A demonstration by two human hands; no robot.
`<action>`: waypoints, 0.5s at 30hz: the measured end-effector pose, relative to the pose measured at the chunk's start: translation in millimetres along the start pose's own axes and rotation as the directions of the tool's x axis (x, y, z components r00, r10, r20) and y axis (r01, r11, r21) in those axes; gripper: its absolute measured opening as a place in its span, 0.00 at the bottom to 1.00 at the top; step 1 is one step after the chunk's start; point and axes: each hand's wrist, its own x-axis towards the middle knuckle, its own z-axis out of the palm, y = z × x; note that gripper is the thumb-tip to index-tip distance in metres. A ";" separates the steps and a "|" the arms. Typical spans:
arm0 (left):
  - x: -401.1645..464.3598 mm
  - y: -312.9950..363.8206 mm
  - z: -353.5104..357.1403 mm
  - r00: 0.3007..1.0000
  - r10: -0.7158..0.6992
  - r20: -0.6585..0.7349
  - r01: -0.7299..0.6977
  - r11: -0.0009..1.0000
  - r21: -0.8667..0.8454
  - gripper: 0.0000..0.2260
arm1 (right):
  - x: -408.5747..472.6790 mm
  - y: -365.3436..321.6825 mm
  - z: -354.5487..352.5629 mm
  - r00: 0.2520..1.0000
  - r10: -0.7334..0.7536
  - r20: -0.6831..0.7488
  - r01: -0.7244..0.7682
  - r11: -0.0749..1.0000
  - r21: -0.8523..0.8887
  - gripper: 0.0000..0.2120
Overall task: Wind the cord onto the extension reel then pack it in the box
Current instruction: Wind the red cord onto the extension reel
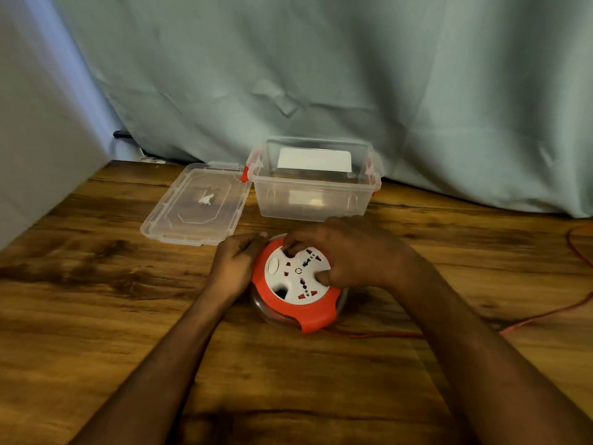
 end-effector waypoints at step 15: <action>5.2 -4.7 10.9 0.992 0.001 -0.123 0.024 0.981 0.195 0.16 | -5.6 3.1 4.7 0.993 0.055 -0.104 -0.057 0.998 -0.024 0.30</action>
